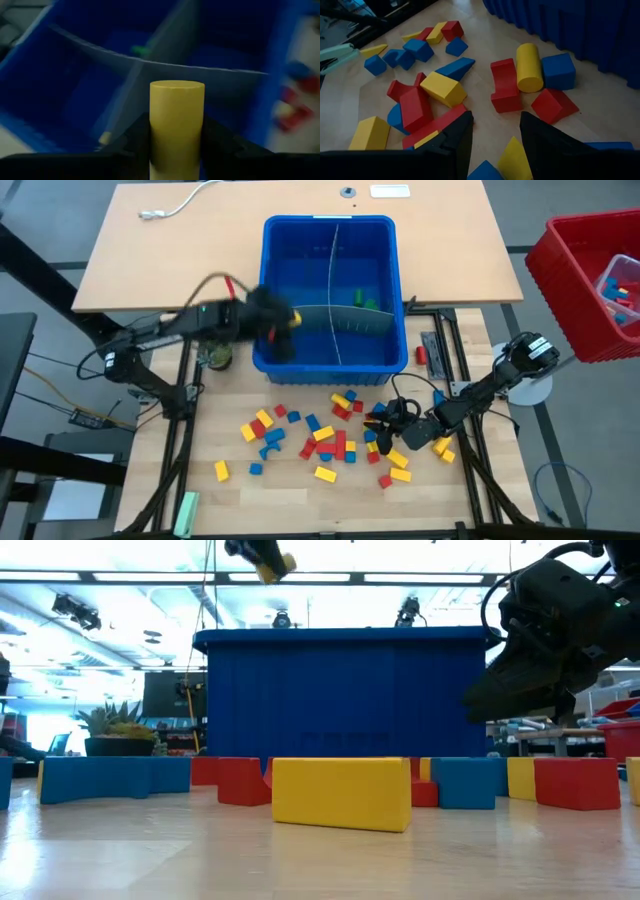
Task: Sort blocks
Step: Put the yellow block into the blue bin
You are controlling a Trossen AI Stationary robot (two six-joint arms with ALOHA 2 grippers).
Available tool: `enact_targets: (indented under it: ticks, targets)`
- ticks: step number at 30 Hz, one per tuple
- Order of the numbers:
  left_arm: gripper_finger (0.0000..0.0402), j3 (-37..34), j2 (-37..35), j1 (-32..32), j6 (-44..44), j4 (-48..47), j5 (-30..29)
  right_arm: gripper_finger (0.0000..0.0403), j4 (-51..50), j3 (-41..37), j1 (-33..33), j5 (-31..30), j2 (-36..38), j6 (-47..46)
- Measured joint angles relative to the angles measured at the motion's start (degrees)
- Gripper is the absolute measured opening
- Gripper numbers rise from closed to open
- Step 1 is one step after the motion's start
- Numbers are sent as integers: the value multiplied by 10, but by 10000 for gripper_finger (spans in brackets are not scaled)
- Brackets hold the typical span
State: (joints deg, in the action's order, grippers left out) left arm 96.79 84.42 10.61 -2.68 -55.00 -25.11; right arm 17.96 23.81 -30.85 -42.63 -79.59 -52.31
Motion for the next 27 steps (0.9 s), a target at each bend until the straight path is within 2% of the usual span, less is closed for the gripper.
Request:
enact_targets:
  ticks: [7,13,18,23,27]
  targets:
    - [135,-20,21,149,-54,79,21,153,0,0,0,0,0,0]
    - [146,-34,63,237,-59,160,70,153,0,0,0,-6,0,0]
    - [188,-34,100,272,-58,217,68,153,-2,0,0,-8,0,3]
    - [216,-34,110,285,-59,221,67,152,-3,0,0,-2,0,3]
    - [224,-34,100,282,-57,200,67,151,-7,0,0,5,0,2]
